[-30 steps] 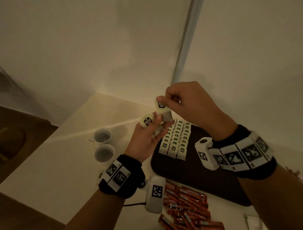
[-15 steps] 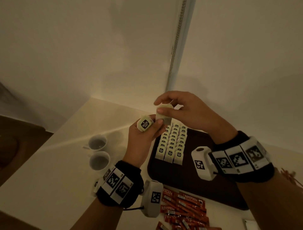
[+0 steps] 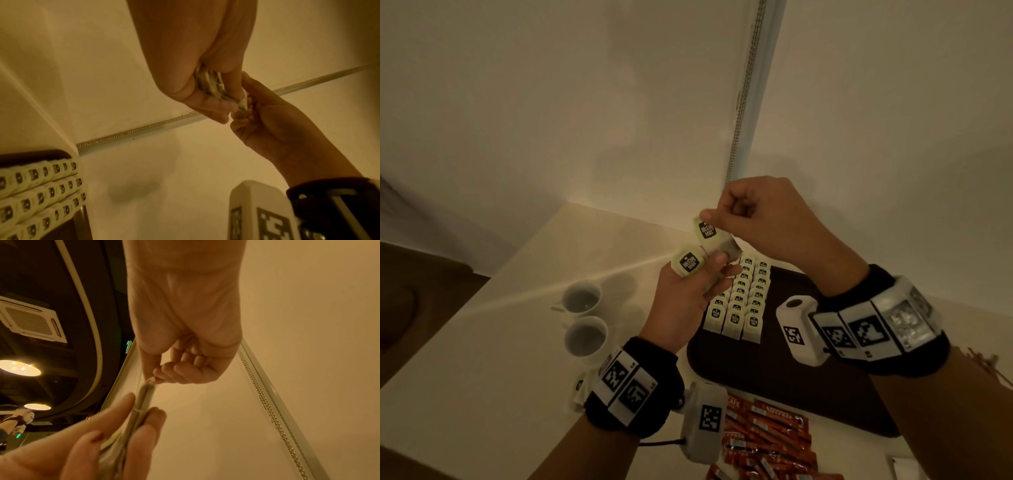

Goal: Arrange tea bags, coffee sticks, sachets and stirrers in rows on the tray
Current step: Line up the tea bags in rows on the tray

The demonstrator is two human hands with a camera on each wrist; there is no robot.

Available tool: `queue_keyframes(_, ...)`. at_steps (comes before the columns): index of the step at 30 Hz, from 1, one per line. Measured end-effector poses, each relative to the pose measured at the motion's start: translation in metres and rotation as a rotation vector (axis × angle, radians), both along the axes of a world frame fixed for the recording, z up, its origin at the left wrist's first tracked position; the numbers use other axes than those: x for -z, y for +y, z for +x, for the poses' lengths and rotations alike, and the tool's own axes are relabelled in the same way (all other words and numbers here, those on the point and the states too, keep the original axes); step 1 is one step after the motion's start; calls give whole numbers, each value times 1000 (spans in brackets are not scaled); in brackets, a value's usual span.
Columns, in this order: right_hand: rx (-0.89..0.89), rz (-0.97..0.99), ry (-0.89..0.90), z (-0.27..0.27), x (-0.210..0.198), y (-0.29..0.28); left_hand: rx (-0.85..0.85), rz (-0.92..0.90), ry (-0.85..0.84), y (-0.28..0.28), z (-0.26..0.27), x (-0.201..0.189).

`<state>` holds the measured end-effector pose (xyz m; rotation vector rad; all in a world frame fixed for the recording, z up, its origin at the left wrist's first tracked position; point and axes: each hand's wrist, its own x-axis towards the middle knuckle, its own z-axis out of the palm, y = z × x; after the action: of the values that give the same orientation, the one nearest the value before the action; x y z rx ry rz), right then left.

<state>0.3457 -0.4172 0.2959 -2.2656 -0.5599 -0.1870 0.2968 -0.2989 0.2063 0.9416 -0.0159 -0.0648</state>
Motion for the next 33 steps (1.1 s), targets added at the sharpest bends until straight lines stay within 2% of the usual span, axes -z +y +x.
queue_keyframes(4,1,6,-32,0,2,-2,-7,-27,15,2,2,0)
queue_keyframes(9,-48,83,110,0,7,-7,-68,75,-48,12,4,1)
queue_keyframes(13,-76,215,166,0,9,-6,-22,-104,-40,12,7,3)
queue_keyframes(22,-42,136,100,-1,8,-4,-56,-108,61,0,6,9)
queue_keyframes(29,-27,162,195,2,18,-6,-42,-75,90,0,4,22)
queue_keyframes(33,23,159,251,4,44,-19,-112,-25,169,16,4,39)
